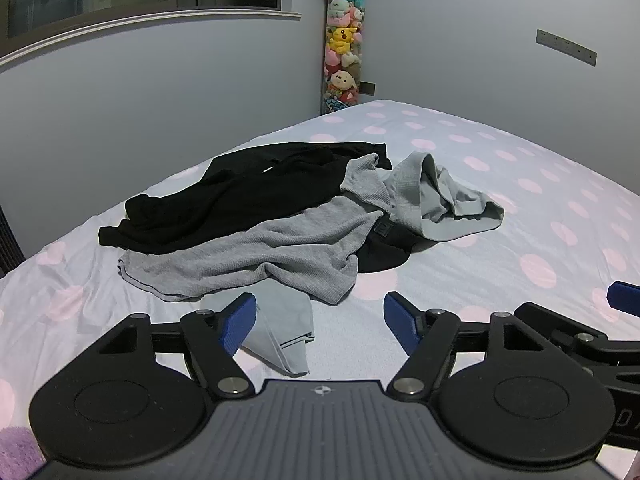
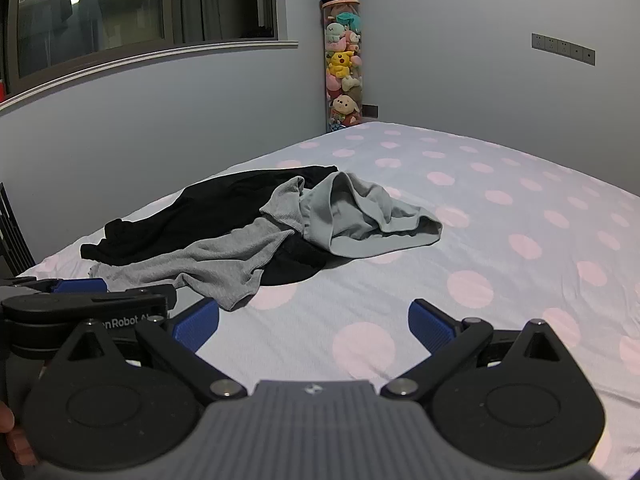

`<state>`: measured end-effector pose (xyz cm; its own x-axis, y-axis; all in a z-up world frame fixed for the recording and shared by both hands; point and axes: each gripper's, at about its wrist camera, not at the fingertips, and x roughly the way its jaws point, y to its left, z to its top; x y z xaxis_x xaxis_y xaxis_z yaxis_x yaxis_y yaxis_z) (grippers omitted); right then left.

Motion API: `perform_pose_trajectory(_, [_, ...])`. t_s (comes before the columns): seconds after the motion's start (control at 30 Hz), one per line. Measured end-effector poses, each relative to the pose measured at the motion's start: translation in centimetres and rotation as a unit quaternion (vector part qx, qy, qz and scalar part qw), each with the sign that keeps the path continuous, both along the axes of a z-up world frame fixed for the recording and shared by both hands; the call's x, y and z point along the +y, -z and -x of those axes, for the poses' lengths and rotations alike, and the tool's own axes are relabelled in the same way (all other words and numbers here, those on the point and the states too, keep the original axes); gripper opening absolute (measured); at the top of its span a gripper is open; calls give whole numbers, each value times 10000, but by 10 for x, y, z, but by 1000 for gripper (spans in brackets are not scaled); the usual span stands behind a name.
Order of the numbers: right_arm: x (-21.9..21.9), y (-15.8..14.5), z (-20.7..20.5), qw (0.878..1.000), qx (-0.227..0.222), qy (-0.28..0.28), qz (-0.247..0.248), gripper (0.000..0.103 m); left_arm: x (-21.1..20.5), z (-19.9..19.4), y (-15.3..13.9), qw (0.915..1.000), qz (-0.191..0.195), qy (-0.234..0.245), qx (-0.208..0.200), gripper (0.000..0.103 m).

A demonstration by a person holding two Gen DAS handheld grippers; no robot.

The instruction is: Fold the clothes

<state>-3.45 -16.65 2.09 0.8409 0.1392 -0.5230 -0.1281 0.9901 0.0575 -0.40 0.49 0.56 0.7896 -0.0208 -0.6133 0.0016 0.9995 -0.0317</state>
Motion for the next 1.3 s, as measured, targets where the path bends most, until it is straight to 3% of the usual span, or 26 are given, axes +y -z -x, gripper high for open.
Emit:
perform_pose_trajectory(0.83, [-4, -5, 0, 9999, -131, -8, -63, 102, -5, 0, -11, 9999, -114, -81, 8, 69])
perform_pose_trajectory(1.13, [-11, -19, -6, 9993, -271, 26, -270, 102, -11, -6, -33, 9995, -278, -51, -146, 69])
perform_pose_trajectory(1.3, [-18, -28, -17, 9983, -320, 97, -473, 102, -12, -17, -48, 9996, -186, 72, -209, 69])
